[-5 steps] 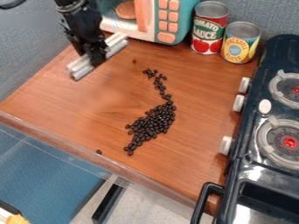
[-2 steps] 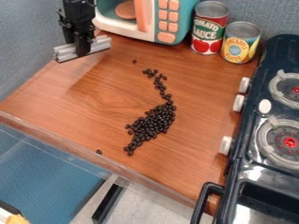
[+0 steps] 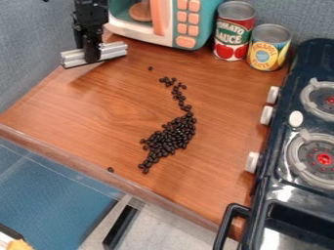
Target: Sweep into pile
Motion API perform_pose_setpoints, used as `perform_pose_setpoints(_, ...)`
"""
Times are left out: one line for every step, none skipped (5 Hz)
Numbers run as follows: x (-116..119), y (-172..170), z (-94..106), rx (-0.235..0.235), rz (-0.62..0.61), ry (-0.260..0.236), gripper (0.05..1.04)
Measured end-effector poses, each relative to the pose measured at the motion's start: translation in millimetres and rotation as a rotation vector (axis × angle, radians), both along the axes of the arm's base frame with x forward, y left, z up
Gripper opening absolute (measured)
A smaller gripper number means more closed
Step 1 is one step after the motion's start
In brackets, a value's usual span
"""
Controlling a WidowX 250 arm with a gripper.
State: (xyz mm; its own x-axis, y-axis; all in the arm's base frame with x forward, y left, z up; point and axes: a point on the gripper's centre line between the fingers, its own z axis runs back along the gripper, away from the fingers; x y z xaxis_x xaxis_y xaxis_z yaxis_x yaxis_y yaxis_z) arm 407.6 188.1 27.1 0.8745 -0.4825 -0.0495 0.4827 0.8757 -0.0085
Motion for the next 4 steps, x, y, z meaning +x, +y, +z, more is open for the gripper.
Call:
perform_pose_setpoints(5,-8,-5.1,-0.034,-0.059,-0.021,0.372)
perform_pose_setpoints(7,-23,-11.5,-0.047,-0.105,-0.026,0.372)
perform_pose_setpoints(3,-47,-12.3,-0.054,-0.152,-0.028,0.372)
perform_pose_setpoints(1,-81,-11.7,-0.062,-0.219,-0.032,0.372)
